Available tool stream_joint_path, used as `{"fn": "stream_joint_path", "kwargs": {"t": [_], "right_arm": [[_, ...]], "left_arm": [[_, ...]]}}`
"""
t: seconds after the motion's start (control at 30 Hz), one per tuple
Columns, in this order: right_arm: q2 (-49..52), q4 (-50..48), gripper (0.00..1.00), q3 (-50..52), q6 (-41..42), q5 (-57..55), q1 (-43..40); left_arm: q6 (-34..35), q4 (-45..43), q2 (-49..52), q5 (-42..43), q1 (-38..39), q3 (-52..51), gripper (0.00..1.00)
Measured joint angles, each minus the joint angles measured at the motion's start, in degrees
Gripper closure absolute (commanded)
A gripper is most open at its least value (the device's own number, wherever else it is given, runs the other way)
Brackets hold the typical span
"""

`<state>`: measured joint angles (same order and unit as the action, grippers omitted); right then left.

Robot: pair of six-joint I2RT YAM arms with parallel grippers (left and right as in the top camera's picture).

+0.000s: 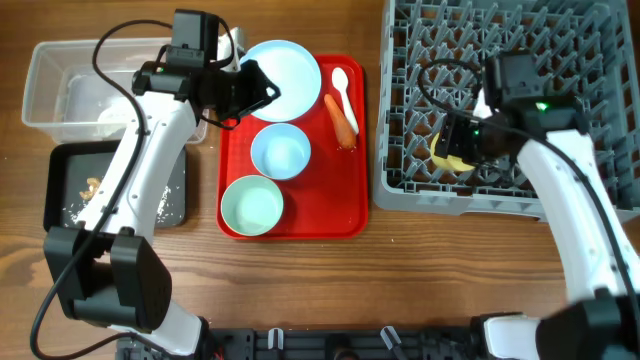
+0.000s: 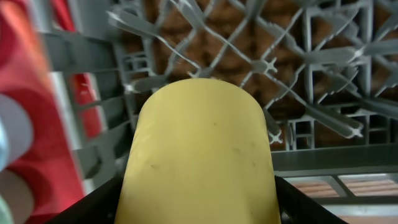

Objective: Sort waste into correct bins and load items into the dishwasher rack
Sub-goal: 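Lower the yellow cup into the dish rack with the right gripper and release, then reach left gripper toward the carrot and spoon on the red tray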

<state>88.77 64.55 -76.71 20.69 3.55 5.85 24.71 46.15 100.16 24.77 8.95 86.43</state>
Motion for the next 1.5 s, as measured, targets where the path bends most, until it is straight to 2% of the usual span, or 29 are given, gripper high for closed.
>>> {"fn": "stream_joint_path", "kwargs": {"t": [0.2, 0.3, 0.47, 0.57, 0.67, 0.87, 1.07, 1.23, 1.4, 1.5], "right_arm": [[7.2, 0.8, 0.4, 0.0, 0.1, 0.1, 0.0], [10.0, 1.2, 0.33, 0.0, 0.0, 0.7, 0.0], [10.6, 0.7, 0.27, 0.0, -0.2, 1.5, 0.0], [10.6, 0.1, 0.16, -1.0, -0.5, 4.1, 0.0], [10.7, 0.8, 0.1, -4.3, -1.0, 5.6, 0.0], [10.7, 4.3, 0.1, -15.6, -2.8, 6.8, 0.0], [10.7, 5.1, 0.1, -16.2, -3.0, 7.0, -0.9], [10.6, 5.1, 0.1, -16.2, -3.0, 7.0, -6.8], [9.3, 5.4, 0.09, -16.2, -4.5, 7.0, -13.2], [8.5, 5.9, 0.09, -16.2, -5.6, 7.0, -14.2]], "left_arm": [[0.0, 0.8, 0.0, -6.4, 0.0, 0.0, 0.72], [0.0, 0.8, 0.0, -8.1, 0.0, 0.0, 0.72], [0.0, 0.8, 0.0, -8.7, 0.0, 0.0, 0.72], [0.0, 0.8, 0.0, -8.8, 0.0, 0.0, 0.71], [0.0, 1.1, 0.0, -8.9, 0.0, 0.0, 0.71], [-1.7, 1.2, 0.0, -9.3, 1.2, 0.0, 0.71], [-2.2, 0.5, 0.0, -11.8, 6.5, 0.0, 0.69], [-1.7, -7.9, 3.1, -15.7, 14.4, 0.2, 0.61], [2.5, -20.7, 14.4, -16.8, 19.7, 0.3, 0.61], [4.7, -25.2, 19.7, -16.9, 20.4, 0.3, 0.59]]}}
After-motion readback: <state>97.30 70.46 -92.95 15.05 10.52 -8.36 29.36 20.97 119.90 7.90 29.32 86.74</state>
